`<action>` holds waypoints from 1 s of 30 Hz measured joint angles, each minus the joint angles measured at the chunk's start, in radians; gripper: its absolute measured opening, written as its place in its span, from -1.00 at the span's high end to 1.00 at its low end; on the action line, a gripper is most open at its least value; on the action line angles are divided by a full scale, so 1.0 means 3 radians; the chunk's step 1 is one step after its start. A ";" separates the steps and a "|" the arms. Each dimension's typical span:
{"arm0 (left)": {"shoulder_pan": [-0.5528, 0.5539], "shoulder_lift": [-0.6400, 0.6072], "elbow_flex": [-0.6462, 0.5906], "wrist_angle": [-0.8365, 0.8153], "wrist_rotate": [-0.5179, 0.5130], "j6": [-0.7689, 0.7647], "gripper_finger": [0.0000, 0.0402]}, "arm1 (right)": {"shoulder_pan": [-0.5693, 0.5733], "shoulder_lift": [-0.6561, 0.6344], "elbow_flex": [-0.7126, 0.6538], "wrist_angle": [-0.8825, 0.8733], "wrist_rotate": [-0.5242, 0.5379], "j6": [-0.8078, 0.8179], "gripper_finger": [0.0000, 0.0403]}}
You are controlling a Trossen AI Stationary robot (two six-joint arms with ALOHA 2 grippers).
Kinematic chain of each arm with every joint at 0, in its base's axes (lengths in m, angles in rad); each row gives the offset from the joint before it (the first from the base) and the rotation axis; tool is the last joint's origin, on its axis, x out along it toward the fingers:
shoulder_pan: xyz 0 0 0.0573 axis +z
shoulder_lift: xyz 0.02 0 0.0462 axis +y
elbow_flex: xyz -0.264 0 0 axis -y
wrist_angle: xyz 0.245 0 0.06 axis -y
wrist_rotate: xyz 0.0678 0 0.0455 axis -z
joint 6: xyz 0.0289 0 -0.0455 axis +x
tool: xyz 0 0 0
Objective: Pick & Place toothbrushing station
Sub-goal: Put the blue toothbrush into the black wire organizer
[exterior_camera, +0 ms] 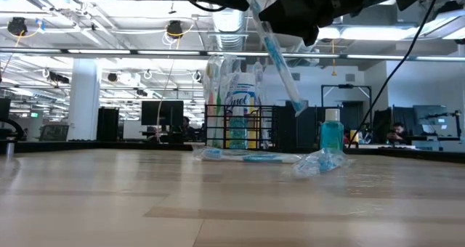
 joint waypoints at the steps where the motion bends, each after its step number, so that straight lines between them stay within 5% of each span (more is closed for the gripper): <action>1: 0.0000 0.0000 0.0000 0.0006 0.0000 -0.0004 1.00 | 0.0000 0.0001 0.0000 0.0010 0.0000 0.0000 0.37; 16: -0.0004 0.0000 0.0000 0.0111 0.0090 -0.0037 1.00 | -0.0017 0.0000 -0.0001 0.0071 0.0005 0.0003 0.40; 26: -0.0004 0.0000 0.0000 0.0117 0.0106 -0.0027 1.00 | -0.0017 0.0000 -0.0001 0.0068 0.0006 -0.0008 0.94; 30: -0.0004 -0.0001 -0.0001 0.0124 0.0106 -0.0025 0.98 | -0.0016 0.0000 -0.0001 0.0068 0.0006 -0.0018 0.95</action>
